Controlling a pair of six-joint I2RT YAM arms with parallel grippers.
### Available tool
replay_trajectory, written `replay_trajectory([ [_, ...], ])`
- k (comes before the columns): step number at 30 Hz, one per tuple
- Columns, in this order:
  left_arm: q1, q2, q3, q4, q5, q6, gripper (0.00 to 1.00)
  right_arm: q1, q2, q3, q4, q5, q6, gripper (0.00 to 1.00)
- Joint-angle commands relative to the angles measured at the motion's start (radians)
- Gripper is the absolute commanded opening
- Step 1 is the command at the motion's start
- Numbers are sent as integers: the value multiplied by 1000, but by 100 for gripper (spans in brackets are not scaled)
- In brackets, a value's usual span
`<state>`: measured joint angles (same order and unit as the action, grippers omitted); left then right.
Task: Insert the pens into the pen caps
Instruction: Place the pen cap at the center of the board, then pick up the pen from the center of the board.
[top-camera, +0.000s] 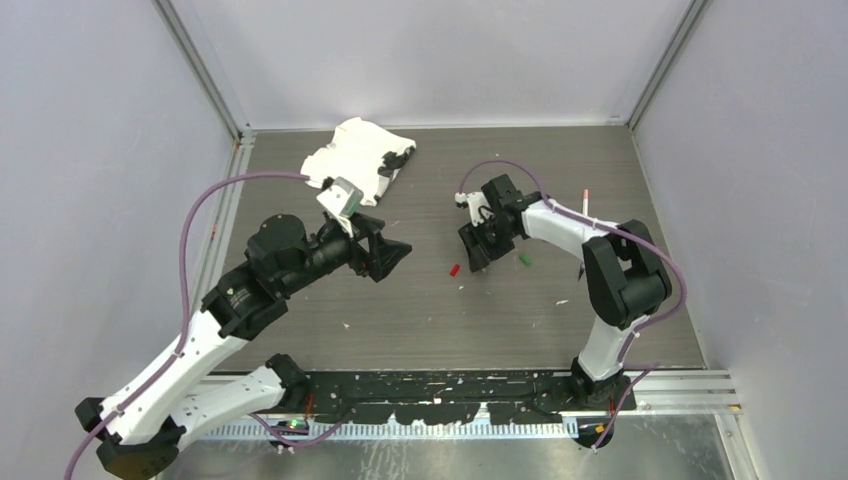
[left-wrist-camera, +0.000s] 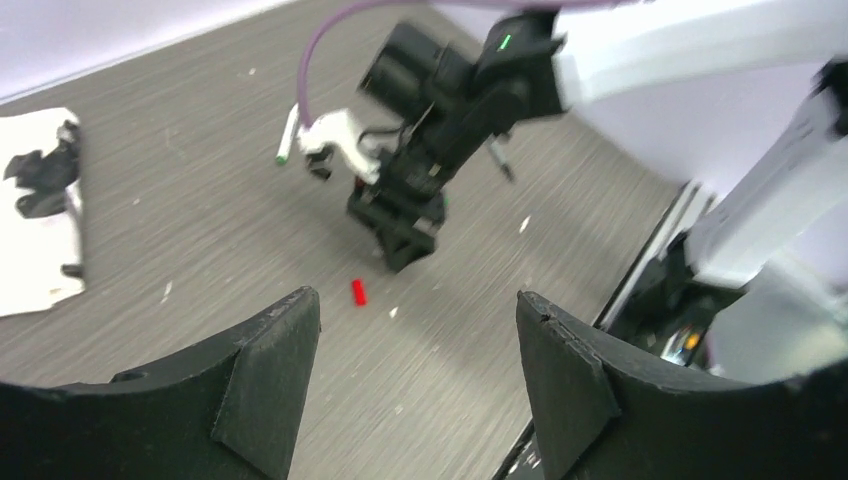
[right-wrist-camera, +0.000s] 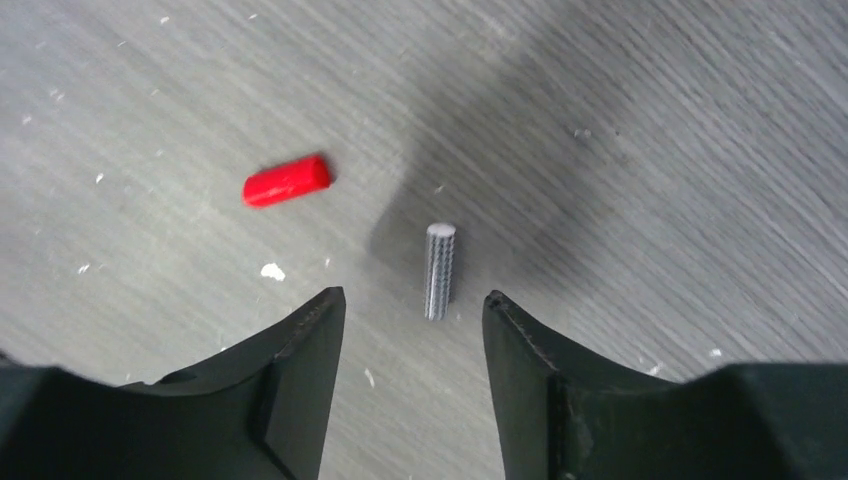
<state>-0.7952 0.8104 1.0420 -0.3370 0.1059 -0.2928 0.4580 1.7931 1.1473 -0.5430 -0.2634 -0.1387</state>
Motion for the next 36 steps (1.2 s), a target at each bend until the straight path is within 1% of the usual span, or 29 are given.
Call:
replay_trajectory([
  [1, 5, 14, -23, -152, -19, 178, 73, -77, -150, 79, -137, -129, -114, 60],
  [4, 5, -15, -105, -115, -44, 203, 73, -201, -247, 100, -226, -273, -220, 63],
  [6, 6, -35, -140, -112, -50, 226, 73, -299, -328, 77, -220, -304, -236, 64],
  [8, 7, -55, -154, -130, -67, 237, 73, -399, -392, 47, -194, -291, -231, 65],
  [10, 7, -79, -175, -125, -78, 243, 74, -499, -428, 18, -152, -251, -190, 65],
  [12, 7, -101, -194, -114, -84, 244, 75, -574, -441, -8, -91, -174, -109, 65],
  [14, 8, -121, -203, -102, -78, 244, 76, -623, -438, -36, -18, -66, -25, 67],
  [16, 8, -133, -207, -99, -70, 244, 76, -660, -406, -43, 18, 37, 40, 67],
  [18, 8, -139, -210, -96, -64, 244, 76, -680, -364, -36, 30, 130, 112, 67],
  [20, 8, -144, -214, -94, -59, 242, 76, -702, -314, -20, 12, 175, 162, 65],
  [22, 8, -150, -215, -91, -54, 242, 76, -717, -263, -1, -27, 170, 182, 61],
  [26, 8, -163, -222, -88, -54, 244, 76, -723, -167, 20, -78, 184, 197, 58],
  [28, 8, -168, -223, -86, -55, 244, 76, -723, -128, 30, -93, 192, 202, 56],
  [32, 10, -173, -226, -84, -54, 245, 76, -724, -75, 29, -93, 175, 221, 49],
  [36, 10, -171, -226, -84, -49, 244, 76, -724, -44, 27, -69, 200, 232, 43],
])
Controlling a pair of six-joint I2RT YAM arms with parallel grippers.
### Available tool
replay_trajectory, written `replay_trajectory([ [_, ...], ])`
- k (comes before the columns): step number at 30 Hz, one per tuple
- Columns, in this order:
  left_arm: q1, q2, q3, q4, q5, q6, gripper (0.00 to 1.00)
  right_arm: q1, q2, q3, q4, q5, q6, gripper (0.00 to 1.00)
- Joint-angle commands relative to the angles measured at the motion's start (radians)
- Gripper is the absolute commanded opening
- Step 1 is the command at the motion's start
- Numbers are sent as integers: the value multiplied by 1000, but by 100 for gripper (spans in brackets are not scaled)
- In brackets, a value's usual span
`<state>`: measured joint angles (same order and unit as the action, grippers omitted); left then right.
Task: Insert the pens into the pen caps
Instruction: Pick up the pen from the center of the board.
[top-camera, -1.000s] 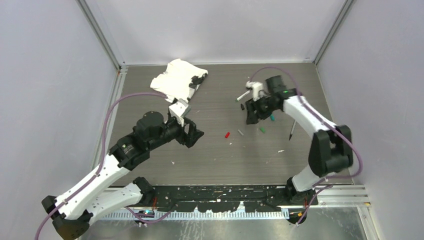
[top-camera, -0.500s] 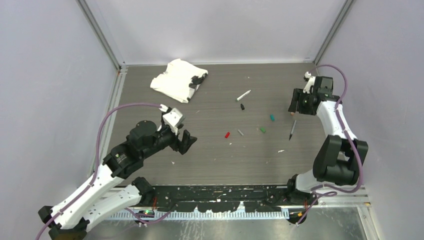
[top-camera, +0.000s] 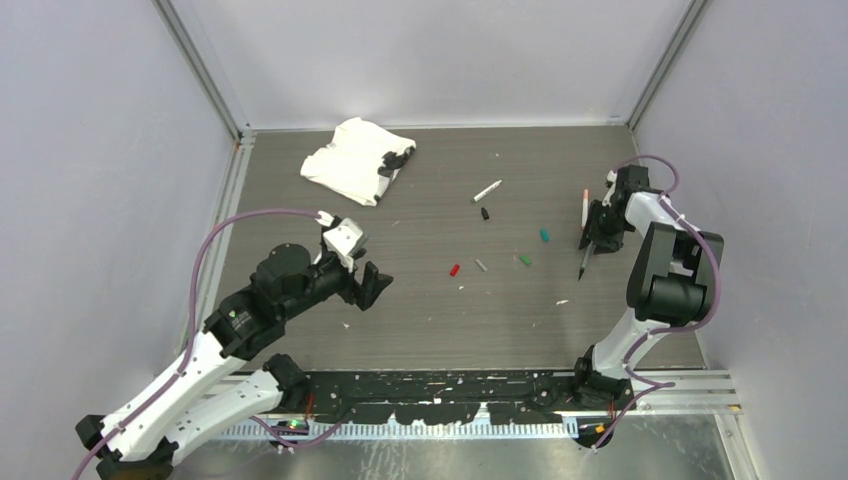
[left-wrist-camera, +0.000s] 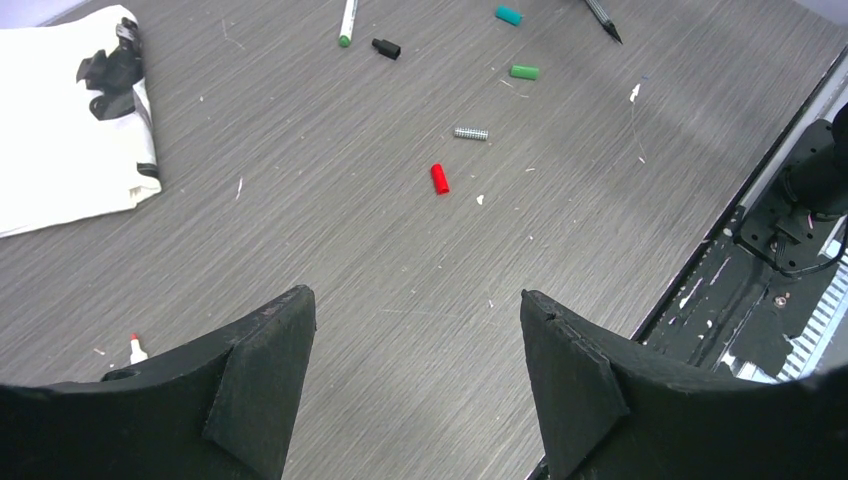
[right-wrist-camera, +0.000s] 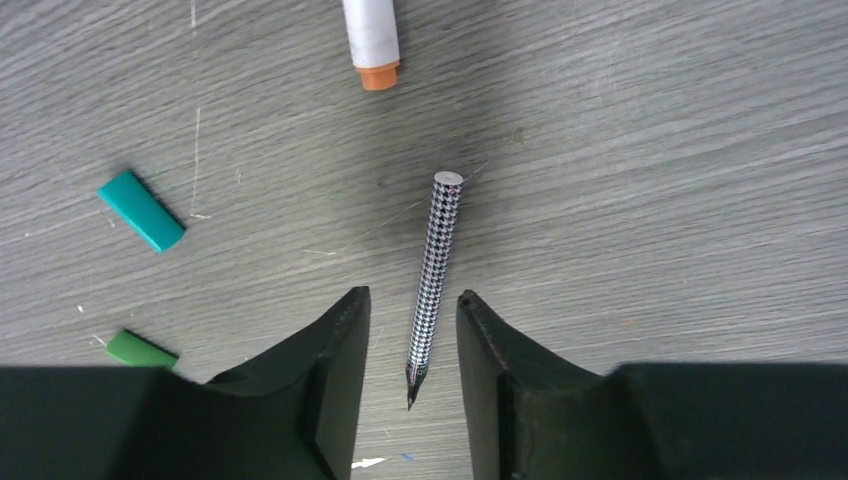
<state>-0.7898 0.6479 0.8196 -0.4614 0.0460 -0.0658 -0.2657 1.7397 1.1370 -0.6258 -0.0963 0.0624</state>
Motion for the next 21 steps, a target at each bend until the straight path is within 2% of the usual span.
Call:
replay_trajectory([
  [1, 4, -9, -4, 41, 11, 18, 76, 0, 16, 37, 21, 37, 37, 41],
  [11, 7, -24, -8, 44, 6, 18, 76, 0, 75, 32, 48, 87, 50, 29],
  [17, 9, -24, -10, 44, 7, 18, 76, 0, 88, 39, 41, 93, 36, 14],
  [21, 9, -26, -12, 49, 5, 17, 76, 0, 81, 46, 27, 93, 34, 7],
])
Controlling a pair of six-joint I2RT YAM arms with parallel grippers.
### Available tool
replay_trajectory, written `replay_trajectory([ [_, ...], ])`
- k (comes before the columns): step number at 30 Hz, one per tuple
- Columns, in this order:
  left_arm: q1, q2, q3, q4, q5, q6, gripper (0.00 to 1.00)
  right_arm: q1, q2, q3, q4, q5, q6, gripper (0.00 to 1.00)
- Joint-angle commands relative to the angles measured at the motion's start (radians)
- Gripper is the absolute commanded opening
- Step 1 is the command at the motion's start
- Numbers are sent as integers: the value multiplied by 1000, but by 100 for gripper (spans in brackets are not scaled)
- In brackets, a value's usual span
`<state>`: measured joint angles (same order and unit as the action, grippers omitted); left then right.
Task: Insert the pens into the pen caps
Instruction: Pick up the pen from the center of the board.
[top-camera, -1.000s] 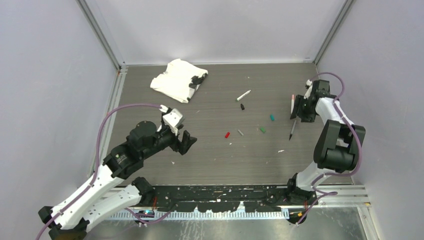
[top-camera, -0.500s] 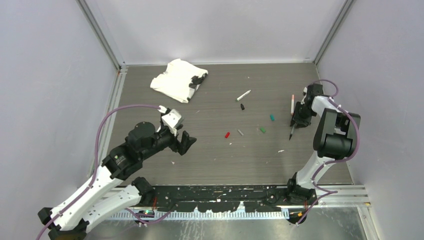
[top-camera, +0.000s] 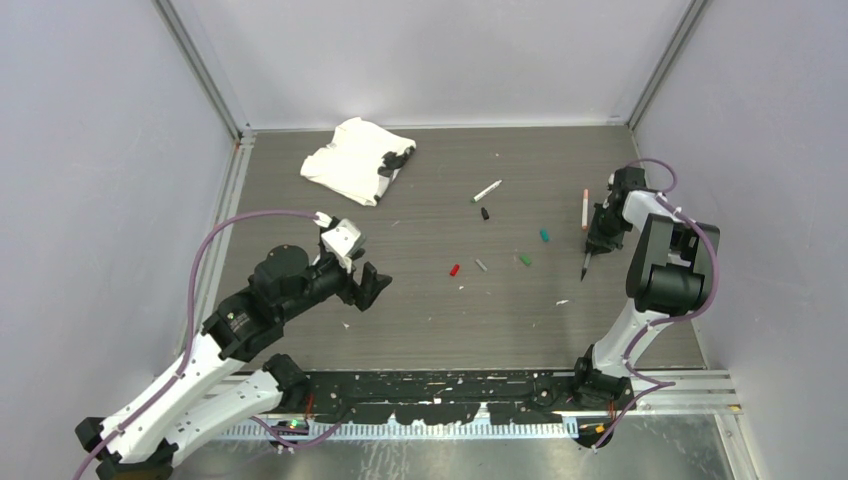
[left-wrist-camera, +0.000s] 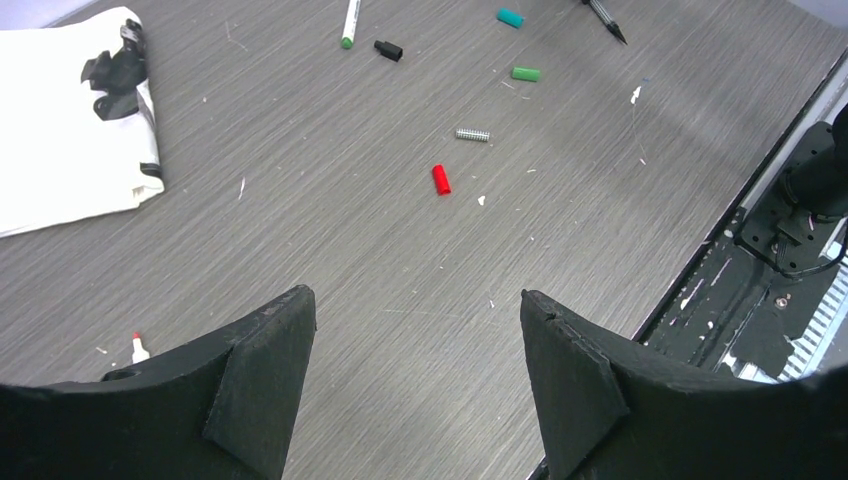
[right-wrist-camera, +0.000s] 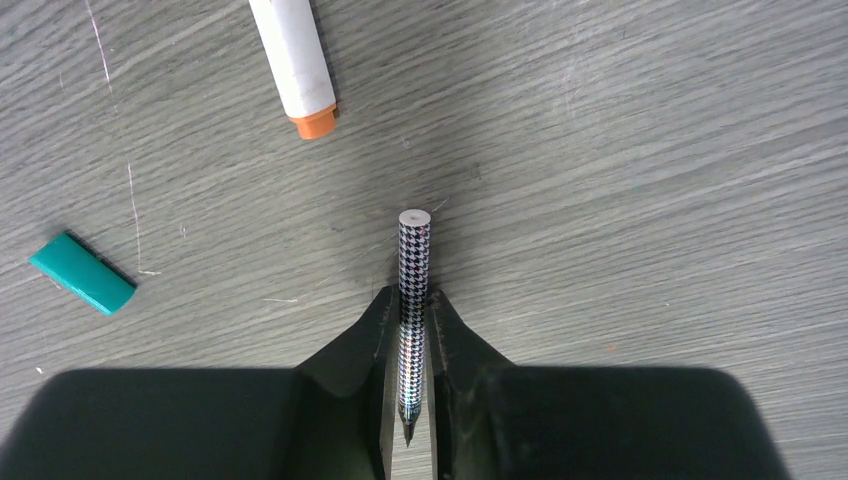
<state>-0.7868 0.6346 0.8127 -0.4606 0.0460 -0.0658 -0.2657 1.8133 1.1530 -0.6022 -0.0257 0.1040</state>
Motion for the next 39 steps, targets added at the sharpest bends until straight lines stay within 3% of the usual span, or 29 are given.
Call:
replay_trajectory([
  [1, 7, -13, -8, 50, 2, 19, 76, 0, 0, 32, 1, 16, -7, 5],
  [8, 8, -35, -39, 80, -22, 34, 79, -18, -133, 26, -15, -113, 20, 1],
  [15, 27, 0, -37, 105, 50, 7, 84, -41, -362, -33, 48, -527, 79, 1],
  [19, 33, 66, -3, 165, 165, -152, 85, -40, -494, -89, 154, -752, 147, 1],
  [22, 32, 118, -48, 361, 266, -360, 84, -39, -568, -129, 315, -956, 283, 1],
  [26, 32, 205, -204, 815, 315, -624, 84, 14, -606, -193, 834, -1117, 699, 1],
  [28, 32, 267, -265, 1011, 295, -716, 84, 72, -619, -218, 984, -1139, 800, 1],
  [33, 1, 485, -315, 1409, 239, -878, 78, 145, -676, -334, 1081, -1123, 766, 1],
  [39, -71, 720, -208, 1567, 209, -880, 70, 175, -662, -380, 1105, -1126, 767, 1],
])
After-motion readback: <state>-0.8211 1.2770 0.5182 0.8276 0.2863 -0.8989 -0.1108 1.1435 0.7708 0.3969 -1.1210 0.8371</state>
